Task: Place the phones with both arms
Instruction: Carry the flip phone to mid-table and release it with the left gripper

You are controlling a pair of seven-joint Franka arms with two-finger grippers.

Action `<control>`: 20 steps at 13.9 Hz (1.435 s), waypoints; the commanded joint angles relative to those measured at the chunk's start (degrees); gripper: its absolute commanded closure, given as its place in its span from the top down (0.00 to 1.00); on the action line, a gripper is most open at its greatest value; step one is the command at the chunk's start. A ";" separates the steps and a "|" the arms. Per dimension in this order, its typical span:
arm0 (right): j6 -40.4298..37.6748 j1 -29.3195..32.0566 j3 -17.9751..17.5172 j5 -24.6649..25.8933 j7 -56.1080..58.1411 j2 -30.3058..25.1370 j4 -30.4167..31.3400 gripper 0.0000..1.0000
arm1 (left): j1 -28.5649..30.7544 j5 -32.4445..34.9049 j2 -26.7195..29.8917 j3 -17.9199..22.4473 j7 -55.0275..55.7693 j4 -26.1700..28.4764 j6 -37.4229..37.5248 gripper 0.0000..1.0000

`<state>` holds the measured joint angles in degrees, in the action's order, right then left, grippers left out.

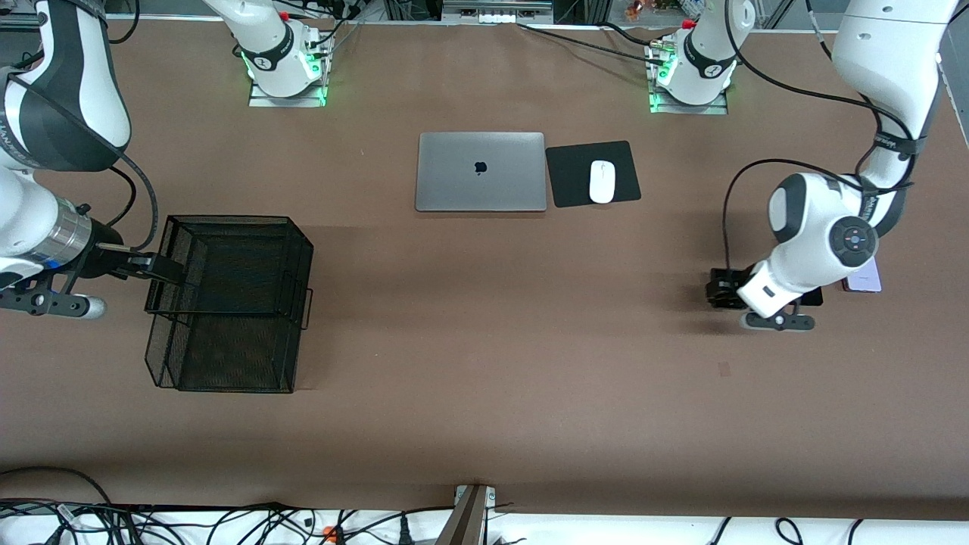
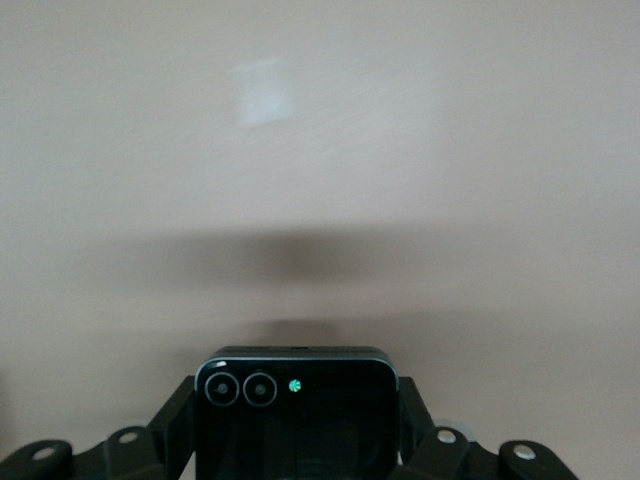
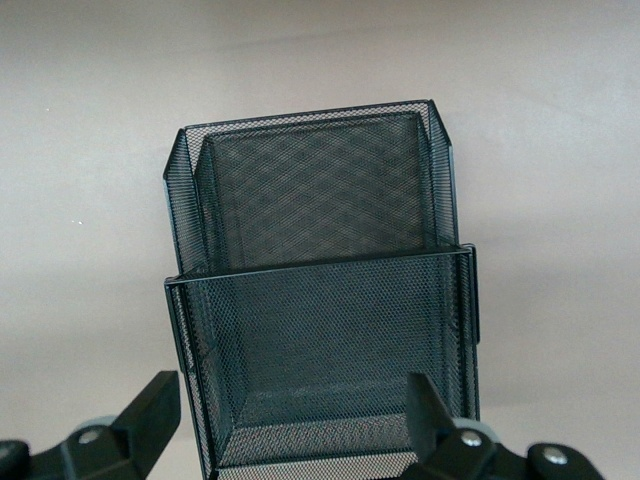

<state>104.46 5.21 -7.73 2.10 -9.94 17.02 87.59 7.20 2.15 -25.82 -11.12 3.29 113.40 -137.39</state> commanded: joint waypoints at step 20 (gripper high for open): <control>-0.23 0.59 -0.35 -0.87 0.97 -0.06 -0.14 1.00 | -49.11 0.66 -30.60 9.88 50.66 -44.14 5.64 0.00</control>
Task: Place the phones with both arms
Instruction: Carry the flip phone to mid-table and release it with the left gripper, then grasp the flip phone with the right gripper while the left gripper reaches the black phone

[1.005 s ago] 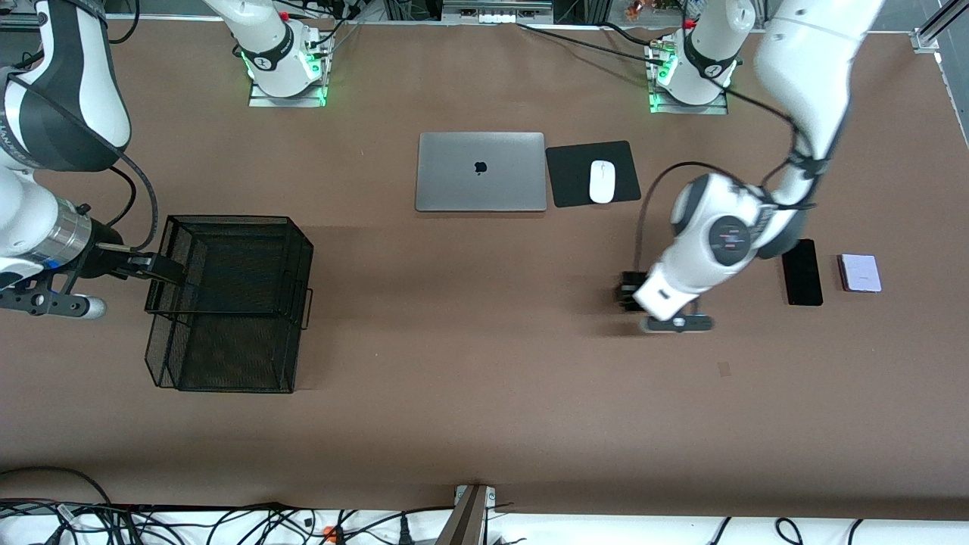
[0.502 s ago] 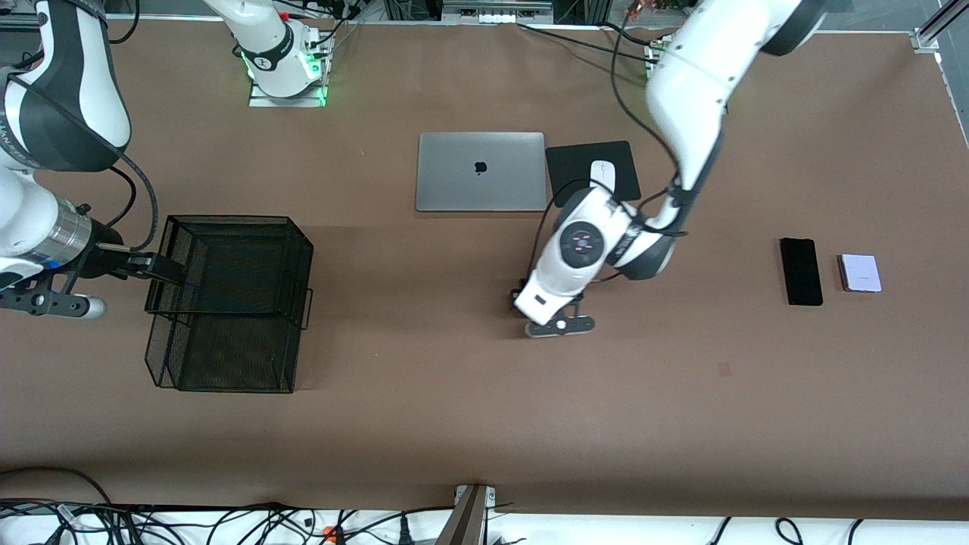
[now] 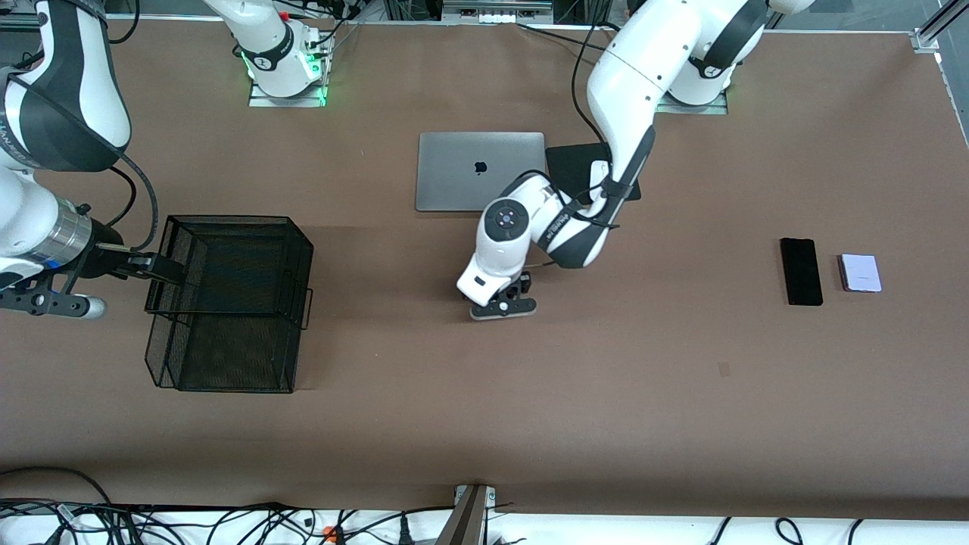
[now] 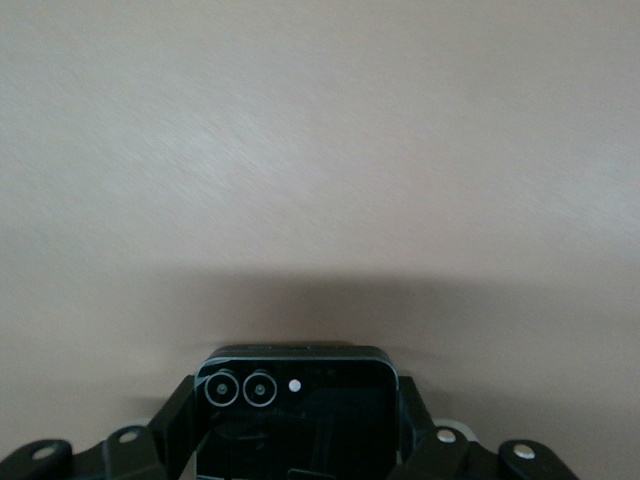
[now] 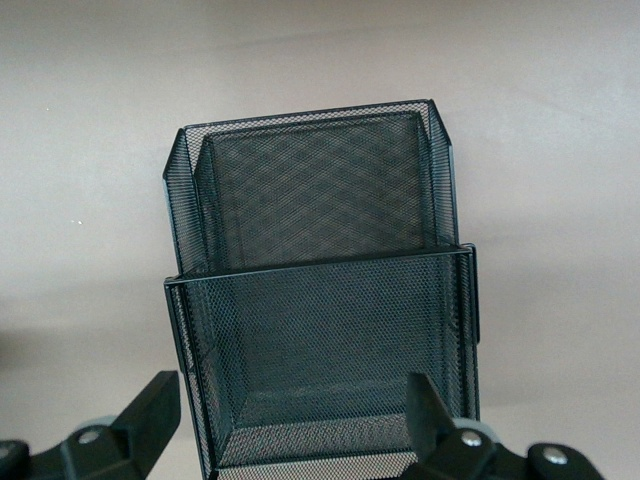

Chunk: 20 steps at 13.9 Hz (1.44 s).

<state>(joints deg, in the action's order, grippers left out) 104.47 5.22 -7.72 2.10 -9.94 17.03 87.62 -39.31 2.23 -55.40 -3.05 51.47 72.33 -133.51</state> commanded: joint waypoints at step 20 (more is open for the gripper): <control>-1.11 -0.03 -2.90 -4.80 0.27 -0.59 -0.43 1.00 | 4.49 -0.03 8.81 6.83 -7.84 -5.36 26.70 1.00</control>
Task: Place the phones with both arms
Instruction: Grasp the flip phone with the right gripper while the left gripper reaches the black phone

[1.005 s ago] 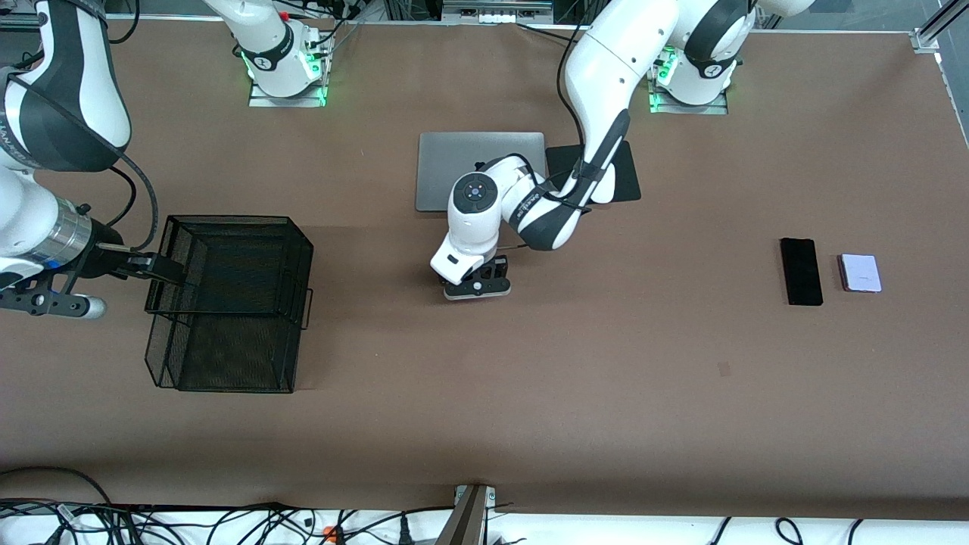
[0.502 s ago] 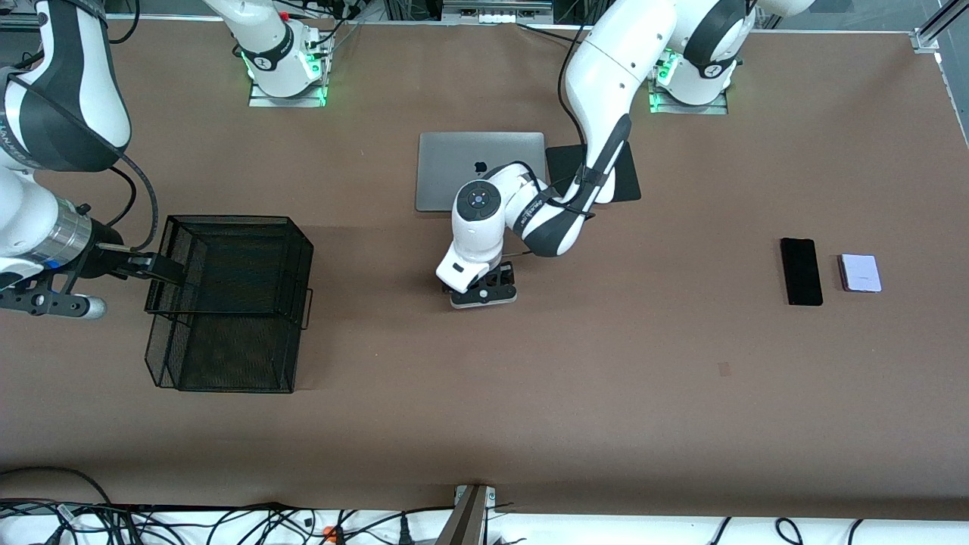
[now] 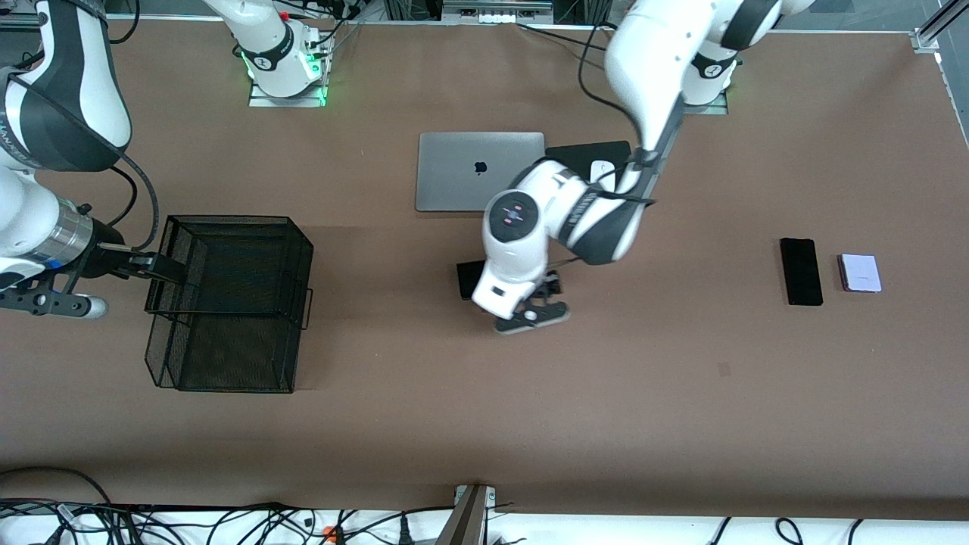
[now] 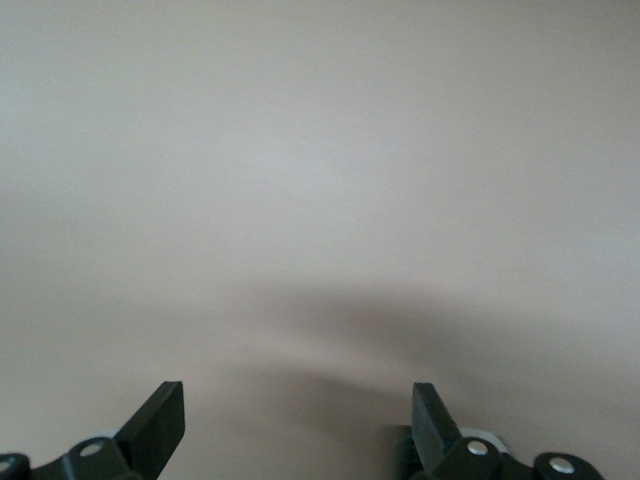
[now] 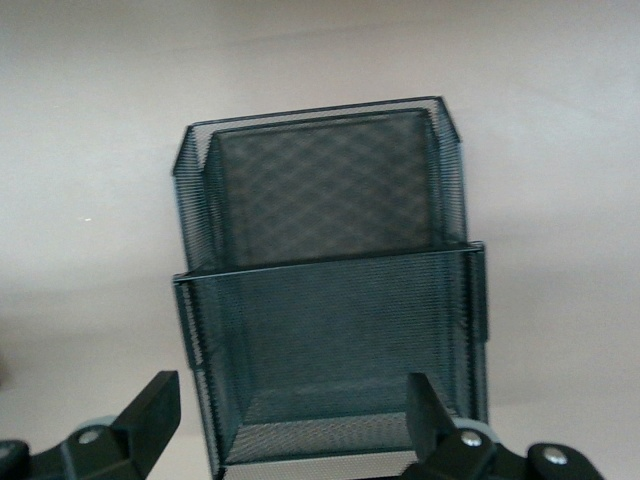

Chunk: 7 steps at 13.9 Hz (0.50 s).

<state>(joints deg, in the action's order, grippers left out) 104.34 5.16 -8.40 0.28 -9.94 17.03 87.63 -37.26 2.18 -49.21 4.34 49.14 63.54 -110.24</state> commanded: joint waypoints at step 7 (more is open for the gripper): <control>2.69 -14.36 -8.82 -1.43 -20.69 4.84 -1.58 1.00 | 15.54 5.27 13.24 -0.12 -36.63 18.96 11.54 1.00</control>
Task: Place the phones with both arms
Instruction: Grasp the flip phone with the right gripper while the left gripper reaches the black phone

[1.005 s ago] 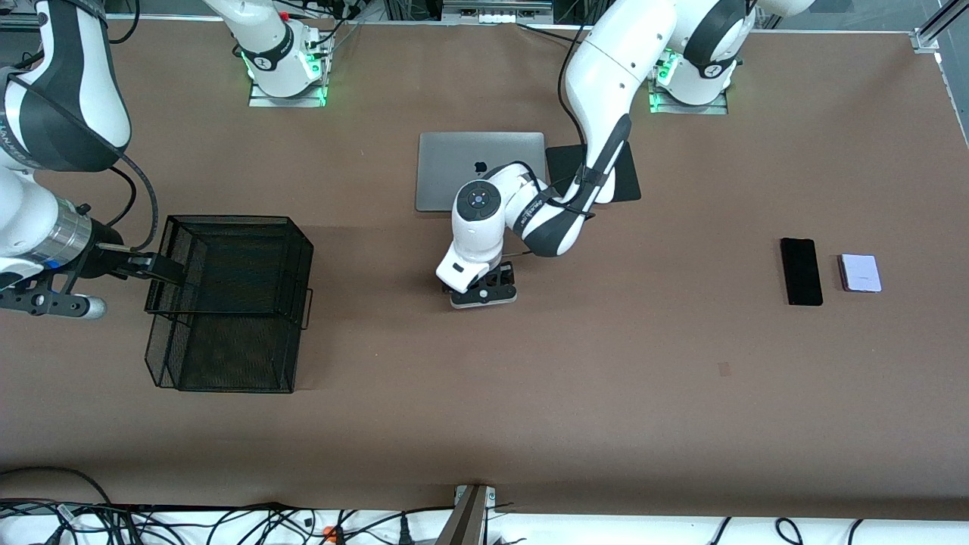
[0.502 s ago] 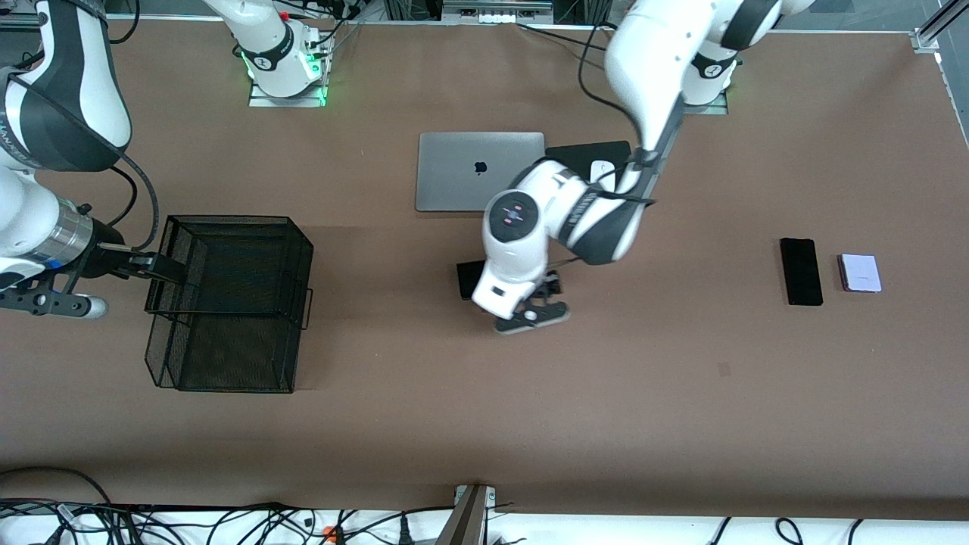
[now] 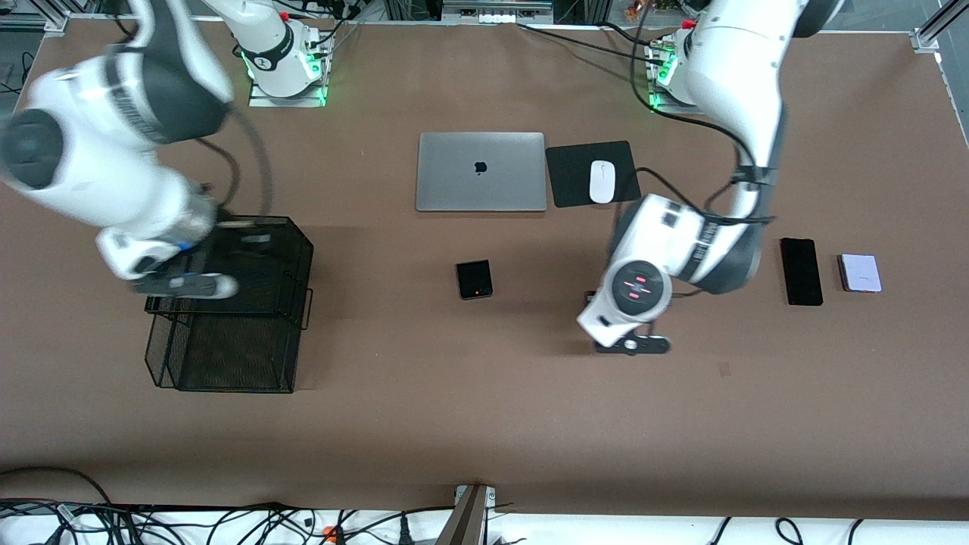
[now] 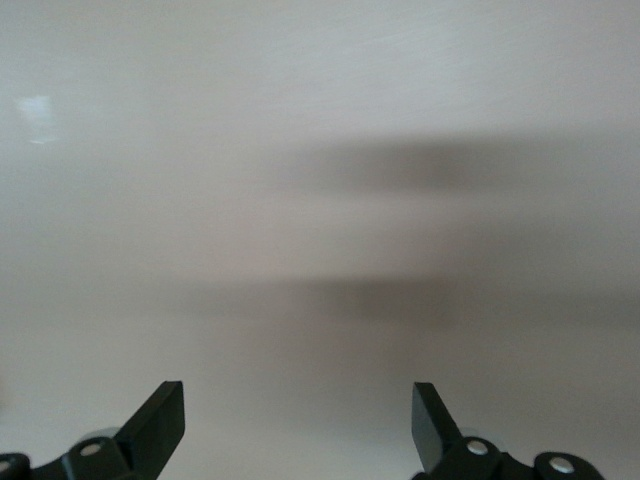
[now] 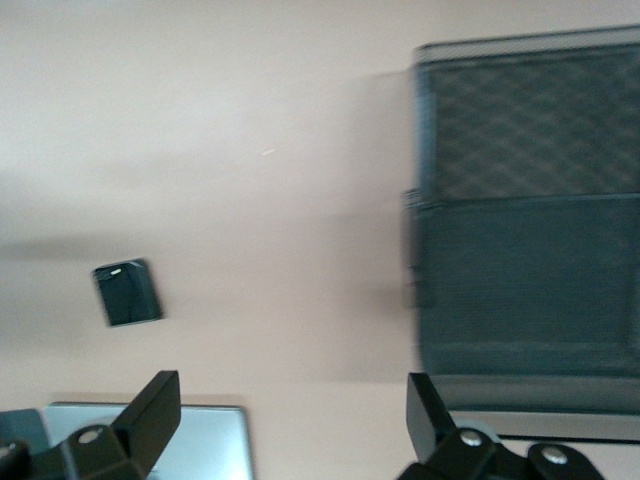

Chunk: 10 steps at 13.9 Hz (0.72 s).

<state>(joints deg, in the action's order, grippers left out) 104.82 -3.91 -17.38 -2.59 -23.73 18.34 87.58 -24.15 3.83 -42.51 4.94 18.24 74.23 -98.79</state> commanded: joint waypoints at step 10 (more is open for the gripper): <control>19.61 -22.53 0.24 7.60 -12.74 19.35 -1.36 1.00 | 23.07 14.18 19.55 -0.80 -34.48 33.92 -19.37 1.00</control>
<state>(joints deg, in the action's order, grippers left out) 121.89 -24.75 -17.45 3.35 -35.89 34.76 87.57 -4.81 16.38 -29.03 5.12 -13.19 97.26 -109.43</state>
